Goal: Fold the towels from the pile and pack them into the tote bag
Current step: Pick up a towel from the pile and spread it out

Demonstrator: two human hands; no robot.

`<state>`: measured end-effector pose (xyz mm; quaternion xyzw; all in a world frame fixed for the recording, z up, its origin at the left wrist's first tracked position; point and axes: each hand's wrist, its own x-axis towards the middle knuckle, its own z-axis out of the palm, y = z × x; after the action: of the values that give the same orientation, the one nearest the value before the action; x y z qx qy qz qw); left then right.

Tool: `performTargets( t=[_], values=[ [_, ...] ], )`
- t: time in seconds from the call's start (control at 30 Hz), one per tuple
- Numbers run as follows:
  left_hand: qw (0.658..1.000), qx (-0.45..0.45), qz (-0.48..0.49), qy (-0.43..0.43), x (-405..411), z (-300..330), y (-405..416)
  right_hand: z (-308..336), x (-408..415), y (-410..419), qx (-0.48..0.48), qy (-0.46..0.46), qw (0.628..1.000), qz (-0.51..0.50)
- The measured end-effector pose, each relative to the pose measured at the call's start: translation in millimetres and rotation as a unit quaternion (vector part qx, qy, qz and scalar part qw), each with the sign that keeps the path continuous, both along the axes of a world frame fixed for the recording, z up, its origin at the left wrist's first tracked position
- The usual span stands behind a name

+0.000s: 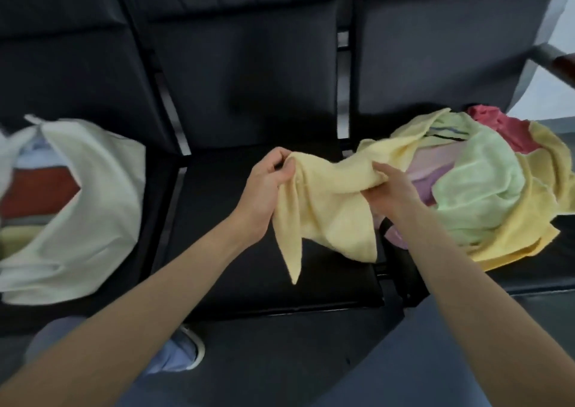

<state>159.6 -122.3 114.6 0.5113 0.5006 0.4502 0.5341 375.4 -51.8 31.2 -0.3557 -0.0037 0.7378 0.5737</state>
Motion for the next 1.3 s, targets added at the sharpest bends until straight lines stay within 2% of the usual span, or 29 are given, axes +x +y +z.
performTargets(
  t=[0.1, 0.23, 0.37, 0.43, 0.5, 0.6, 0.67, 0.77, 0.8, 0.83, 0.93, 0.97, 1.0, 1.03, 1.13, 1.23, 1.3],
  values=[
    [0.995, 0.019, 0.086, 0.041, -44, -4, -13, -5, -35, -6, 0.053, -0.125, 0.990, 0.025],
    [0.966, 0.048, 0.210, 0.144, -104, -17, -14, -1, -75, -30, 0.093, -0.162, 0.981, 0.054],
    [0.934, 0.033, 0.252, 0.250, -151, -48, -17, -20, -116, -84, 0.050, -0.199, 0.972, 0.115],
    [0.915, 0.019, 0.249, 0.317, -168, -69, -21, -39, -133, -113, 0.023, -0.255, 0.951, 0.175],
    [0.897, 0.010, 0.236, 0.373, -181, -91, -27, -54, -143, -135, 0.011, -0.313, 0.907, 0.281],
    [0.894, -0.024, 0.225, 0.387, -193, -125, -37, -63, -143, -147, 0.001, -0.398, 0.805, 0.440],
    [0.891, -0.073, 0.226, 0.387, -196, -143, -43, -63, -138, -138, 0.004, -0.476, 0.760, 0.443],
    [0.895, -0.159, 0.231, 0.347, -197, -164, -45, -64, -128, -110, 0.031, -0.582, 0.727, 0.364],
    [0.898, -0.189, 0.236, 0.319, -195, -169, -44, -65, -124, -100, 0.051, -0.629, 0.696, 0.344],
    [0.901, -0.216, 0.243, 0.288, -193, -172, -43, -68, -119, -89, 0.080, -0.684, 0.644, 0.332],
    [0.894, -0.265, 0.269, 0.241, -186, -176, -37, -82, -109, -61, 0.167, -0.819, 0.446, 0.321],
    [0.888, -0.275, 0.274, 0.248, -185, -177, -36, -86, -109, -53, 0.186, -0.840, 0.397, 0.321],
    [0.882, -0.282, 0.273, 0.260, -186, -181, -35, -90, -108, -45, 0.198, -0.849, 0.362, 0.329],
    [0.878, -0.289, 0.273, 0.268, -187, -183, -35, -95, -108, -37, 0.202, -0.849, 0.348, 0.342],
    [0.864, -0.311, 0.278, 0.283, -193, -194, -38, -107, -103, -21, 0.183, -0.838, 0.354, 0.374],
    [0.863, -0.307, 0.297, 0.270, -192, -194, -39, -112, -99, -17, 0.179, -0.852, 0.336, 0.359],
    [0.872, -0.290, 0.334, 0.211, -187, -189, -39, -107, -99, -17, 0.184, -0.862, 0.361, 0.305]
  ],
)
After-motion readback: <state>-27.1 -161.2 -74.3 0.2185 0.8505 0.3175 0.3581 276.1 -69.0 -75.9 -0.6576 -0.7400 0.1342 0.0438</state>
